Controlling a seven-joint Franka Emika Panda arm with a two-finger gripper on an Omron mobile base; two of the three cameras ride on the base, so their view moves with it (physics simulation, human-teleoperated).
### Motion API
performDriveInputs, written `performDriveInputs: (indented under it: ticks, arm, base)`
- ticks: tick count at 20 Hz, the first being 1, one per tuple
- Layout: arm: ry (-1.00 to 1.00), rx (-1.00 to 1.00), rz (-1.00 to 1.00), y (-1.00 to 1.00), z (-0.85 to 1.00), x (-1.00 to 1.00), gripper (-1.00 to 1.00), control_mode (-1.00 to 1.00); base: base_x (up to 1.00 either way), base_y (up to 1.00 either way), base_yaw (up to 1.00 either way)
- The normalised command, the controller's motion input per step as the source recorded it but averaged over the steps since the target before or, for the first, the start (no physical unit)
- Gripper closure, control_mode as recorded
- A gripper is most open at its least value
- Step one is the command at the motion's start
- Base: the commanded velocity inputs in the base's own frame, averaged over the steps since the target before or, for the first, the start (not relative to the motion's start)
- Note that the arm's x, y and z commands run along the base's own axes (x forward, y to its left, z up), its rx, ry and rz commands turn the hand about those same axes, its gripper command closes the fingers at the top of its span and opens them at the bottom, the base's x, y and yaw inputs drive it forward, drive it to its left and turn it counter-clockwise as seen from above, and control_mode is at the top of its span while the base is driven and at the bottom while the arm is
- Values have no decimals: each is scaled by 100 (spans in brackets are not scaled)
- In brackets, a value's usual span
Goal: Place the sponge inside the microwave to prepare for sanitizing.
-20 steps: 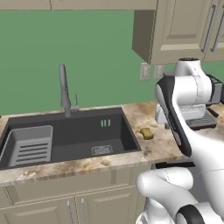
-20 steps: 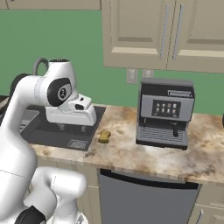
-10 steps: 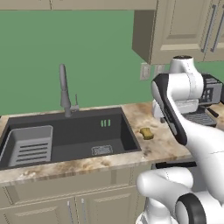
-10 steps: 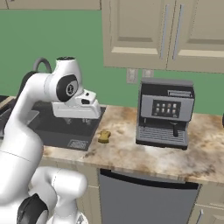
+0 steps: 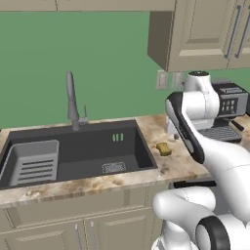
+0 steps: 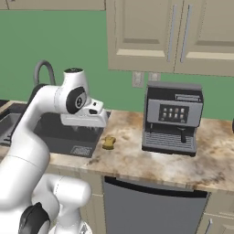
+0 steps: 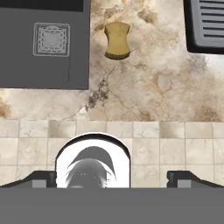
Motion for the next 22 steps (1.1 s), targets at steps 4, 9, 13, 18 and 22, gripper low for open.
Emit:
performDriveInputs:
  ticks: [4,9,13,18,22]
  arm:
    - [-3,0,0,0,-40,15,-100,-100]
    - [-4,0,0,0,-24,19,-100,-100]
    - [-1,0,0,0,-14,21,-100,-100]
    - [-1,0,0,-1,-22,34,-100,-100]
    - [-2,0,0,0,-15,35,-100,-100]
  base:
    - [0,0,0]
    - [0,0,0]
    - [0,0,0]
    - [0,0,0]
    - [0,0,0]
